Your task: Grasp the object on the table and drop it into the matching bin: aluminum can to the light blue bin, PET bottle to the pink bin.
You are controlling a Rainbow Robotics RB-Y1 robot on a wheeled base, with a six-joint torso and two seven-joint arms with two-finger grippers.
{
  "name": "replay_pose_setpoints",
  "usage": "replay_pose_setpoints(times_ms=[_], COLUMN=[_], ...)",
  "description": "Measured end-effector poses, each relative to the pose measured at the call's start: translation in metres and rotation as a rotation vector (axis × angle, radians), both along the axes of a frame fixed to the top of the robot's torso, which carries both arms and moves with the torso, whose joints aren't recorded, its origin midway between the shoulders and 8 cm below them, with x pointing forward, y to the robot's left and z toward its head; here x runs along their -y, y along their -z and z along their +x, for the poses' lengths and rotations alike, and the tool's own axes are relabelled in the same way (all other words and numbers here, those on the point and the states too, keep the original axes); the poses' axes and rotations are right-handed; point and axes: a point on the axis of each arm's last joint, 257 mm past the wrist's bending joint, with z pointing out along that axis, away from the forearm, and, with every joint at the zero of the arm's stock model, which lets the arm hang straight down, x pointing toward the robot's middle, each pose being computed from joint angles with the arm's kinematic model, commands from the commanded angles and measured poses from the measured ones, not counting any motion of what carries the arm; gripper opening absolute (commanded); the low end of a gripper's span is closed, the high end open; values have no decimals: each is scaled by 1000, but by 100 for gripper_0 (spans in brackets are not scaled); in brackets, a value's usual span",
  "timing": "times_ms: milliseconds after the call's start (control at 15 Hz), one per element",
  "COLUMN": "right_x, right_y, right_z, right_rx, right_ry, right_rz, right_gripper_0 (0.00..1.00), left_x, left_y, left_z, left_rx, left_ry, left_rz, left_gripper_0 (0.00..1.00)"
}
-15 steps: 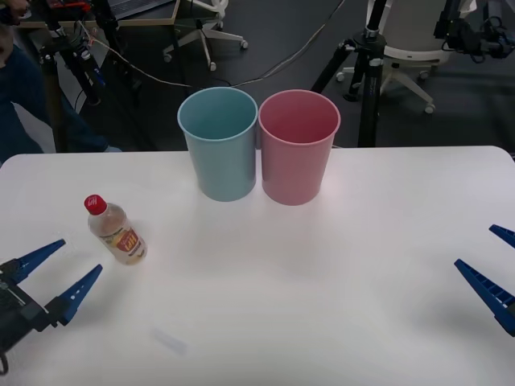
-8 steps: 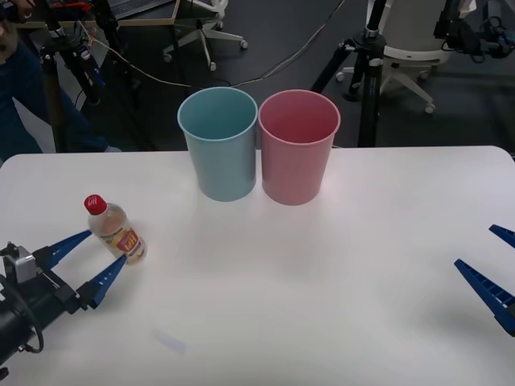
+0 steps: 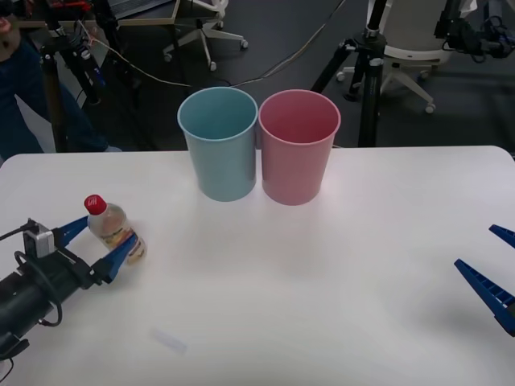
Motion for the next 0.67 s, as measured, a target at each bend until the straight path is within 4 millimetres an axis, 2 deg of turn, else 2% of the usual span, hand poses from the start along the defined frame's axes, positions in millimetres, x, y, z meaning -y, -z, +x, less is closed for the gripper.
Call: replay_pose_setpoints(times_ms=[400, 467, 533, 600, 667], right_x=[0, 0, 0, 0, 0], right_y=[0, 0, 0, 0, 0], right_z=[0, 0, 0, 0, 0], right_rx=[0, 0, 0, 0, 0], right_ry=[0, 0, 0, 0, 0], right_rz=[0, 0, 0, 0, 0], right_gripper_0=[100, 100, 100, 100, 100], left_x=[13, 14, 15, 16, 15], left_y=[0, -1, 0, 0, 0], left_z=[20, 22, 23, 23, 23], left_rx=[-18, -20, -21, -21, -22], left_ry=[-18, -19, -19, -19, -20], left_rz=[-10, -10, -10, -10, -10], left_gripper_0=[100, 87, 28, 0, 0])
